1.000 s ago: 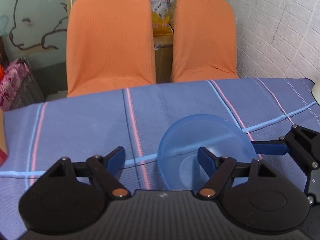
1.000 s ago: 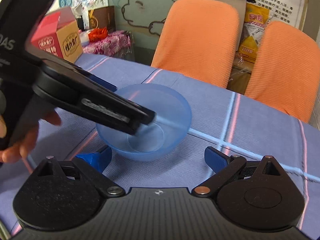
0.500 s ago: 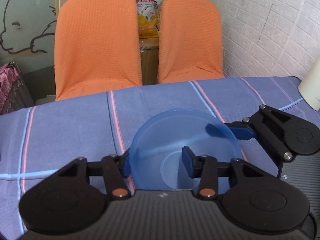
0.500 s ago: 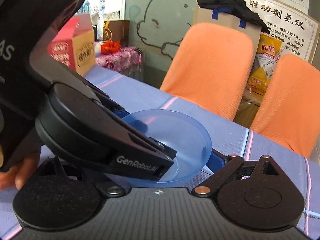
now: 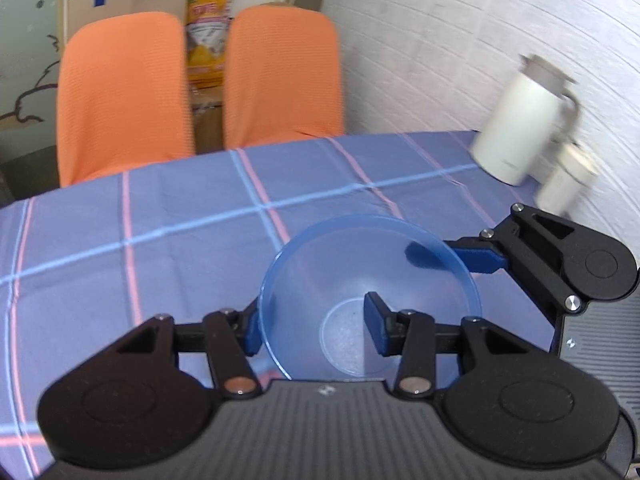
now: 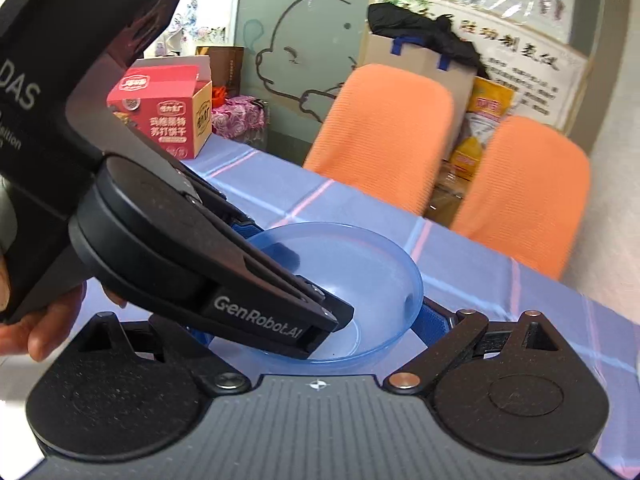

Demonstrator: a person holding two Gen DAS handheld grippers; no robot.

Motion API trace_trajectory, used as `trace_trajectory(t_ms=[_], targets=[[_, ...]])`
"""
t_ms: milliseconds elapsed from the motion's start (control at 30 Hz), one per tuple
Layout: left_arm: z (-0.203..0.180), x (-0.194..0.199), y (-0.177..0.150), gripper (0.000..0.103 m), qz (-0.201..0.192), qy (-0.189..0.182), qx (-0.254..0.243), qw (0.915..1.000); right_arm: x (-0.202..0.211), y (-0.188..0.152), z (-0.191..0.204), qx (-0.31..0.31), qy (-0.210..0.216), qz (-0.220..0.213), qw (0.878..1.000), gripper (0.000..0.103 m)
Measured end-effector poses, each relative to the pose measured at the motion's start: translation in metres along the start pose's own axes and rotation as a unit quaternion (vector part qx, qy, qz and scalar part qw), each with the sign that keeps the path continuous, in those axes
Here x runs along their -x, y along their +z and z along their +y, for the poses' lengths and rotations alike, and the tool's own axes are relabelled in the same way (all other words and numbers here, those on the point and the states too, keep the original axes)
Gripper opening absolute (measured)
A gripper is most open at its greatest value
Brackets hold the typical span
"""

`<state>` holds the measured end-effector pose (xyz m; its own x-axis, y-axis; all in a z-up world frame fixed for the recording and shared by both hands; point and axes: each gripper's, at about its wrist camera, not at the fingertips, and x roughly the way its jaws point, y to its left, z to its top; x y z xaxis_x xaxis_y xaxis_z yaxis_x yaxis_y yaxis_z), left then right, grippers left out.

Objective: Organize plates and bowls
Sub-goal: 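Set the blue bowl into the white bowl and open the left tool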

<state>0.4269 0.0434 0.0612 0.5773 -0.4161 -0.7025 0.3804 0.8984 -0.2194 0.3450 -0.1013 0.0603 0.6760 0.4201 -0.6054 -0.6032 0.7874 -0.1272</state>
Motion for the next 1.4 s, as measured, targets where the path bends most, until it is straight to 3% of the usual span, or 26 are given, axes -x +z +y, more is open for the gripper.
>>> trace_trajectory(t_ms=[233, 467, 600, 700, 767, 1033, 1100, 1133, 1400], targets=[[-0.077, 0.024, -0.057, 0.045, 0.014, -0.032, -0.034, 0.9988, 0.071, -0.052, 0.019, -0.019, -0.027, 0.019, 0.999, 0.084], [-0.116, 0.02, -0.095, 0.046, 0.027, -0.018, -0.073, 0.9968, 0.09, -0.094, 0.022, -0.05, -0.027, 0.018, 0.998, 0.084], [-0.118, 0.013, -0.103, 0.05, 0.032, 0.0, -0.083, 0.996, 0.085, -0.106, 0.02, -0.056, -0.023, 0.015, 0.998, 0.083], [-0.118, 0.016, -0.106, 0.061, 0.02, 0.021, -0.094, 0.9952, 0.09, -0.116, 0.019, -0.053, -0.03, 0.009, 0.998, 0.083], [-0.115, 0.022, -0.105, 0.067, 0.017, 0.017, -0.091, 0.9956, 0.097, -0.123, 0.016, -0.063, -0.032, 0.005, 0.998, 0.084], [-0.11, 0.061, -0.112, 0.077, -0.042, 0.019, -0.067, 0.9967, 0.145, -0.159, 0.023, -0.13, -0.046, -0.028, 0.99, 0.085], [-0.112, 0.068, -0.115, 0.082, -0.062, 0.024, -0.052, 0.9964, 0.149, -0.162, 0.025, -0.15, -0.057, -0.042, 0.986, 0.085], [-0.114, 0.07, -0.116, 0.094, -0.07, 0.03, -0.047, 0.996, 0.149, -0.162, 0.026, -0.159, -0.063, -0.049, 0.984, 0.085], [-0.111, 0.083, -0.13, 0.094, -0.111, 0.086, -0.003, 0.9901, 0.14, -0.165, 0.028, -0.218, -0.09, -0.084, 0.968, 0.085]])
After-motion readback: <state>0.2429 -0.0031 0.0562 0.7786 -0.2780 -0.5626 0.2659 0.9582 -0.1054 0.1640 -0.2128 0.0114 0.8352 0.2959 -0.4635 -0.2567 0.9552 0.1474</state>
